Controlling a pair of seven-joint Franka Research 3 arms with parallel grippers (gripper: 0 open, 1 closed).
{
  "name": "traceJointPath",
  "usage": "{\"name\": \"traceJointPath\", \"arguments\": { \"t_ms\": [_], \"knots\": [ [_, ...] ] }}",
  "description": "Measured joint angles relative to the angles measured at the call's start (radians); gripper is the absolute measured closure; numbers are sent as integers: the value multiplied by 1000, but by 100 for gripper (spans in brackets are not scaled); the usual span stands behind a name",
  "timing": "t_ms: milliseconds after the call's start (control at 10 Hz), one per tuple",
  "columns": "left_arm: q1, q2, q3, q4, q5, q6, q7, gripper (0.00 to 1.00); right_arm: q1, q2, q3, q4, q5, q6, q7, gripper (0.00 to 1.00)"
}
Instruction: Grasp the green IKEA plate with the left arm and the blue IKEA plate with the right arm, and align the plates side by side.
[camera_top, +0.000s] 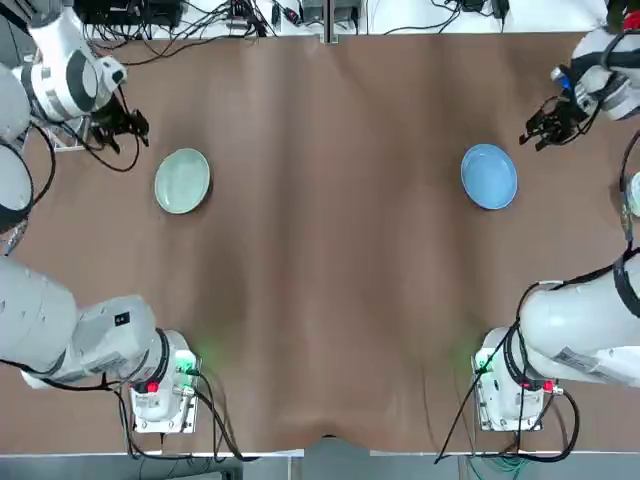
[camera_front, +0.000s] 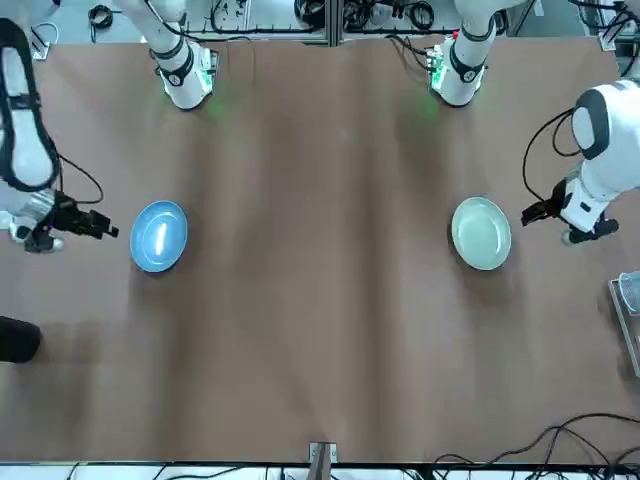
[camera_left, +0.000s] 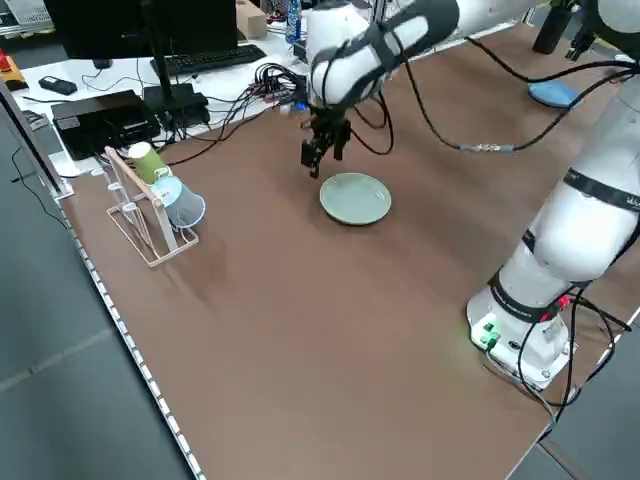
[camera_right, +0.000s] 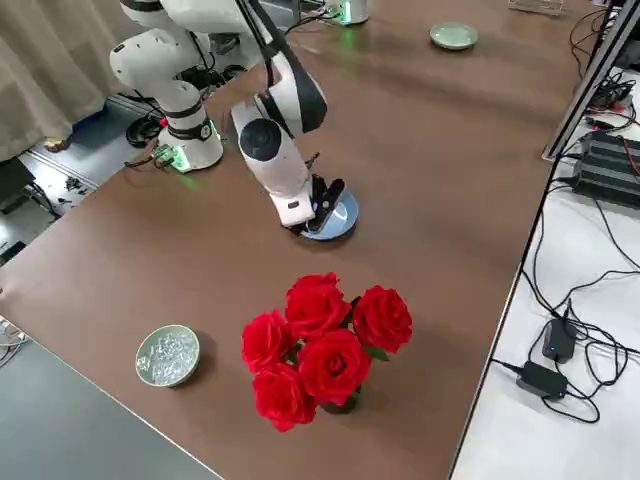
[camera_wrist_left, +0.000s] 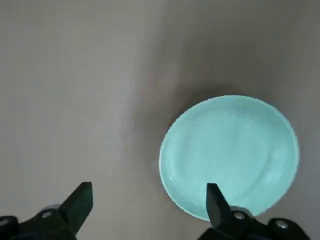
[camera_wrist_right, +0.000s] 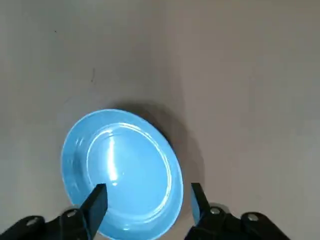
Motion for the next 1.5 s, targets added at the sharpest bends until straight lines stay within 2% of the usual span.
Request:
{"name": "traceJointPath", "arguments": {
  "t_ms": [500,900,1200,1500],
  "knots": [
    [6,95,-6,-106,0,151,-2,0,8,98,-2,-11,0,61,-48,32],
    [5,179,-7,-131,0,262,-16,0,33,126,2,-31,0,85,-53,33],
    [2,189,-35,-135,0,280,-22,1,47,144,10,-32,14,87,-54,35],
    [1,224,-60,-139,0,306,-59,1,100,144,17,-33,30,87,-55,38]
  ]
}}
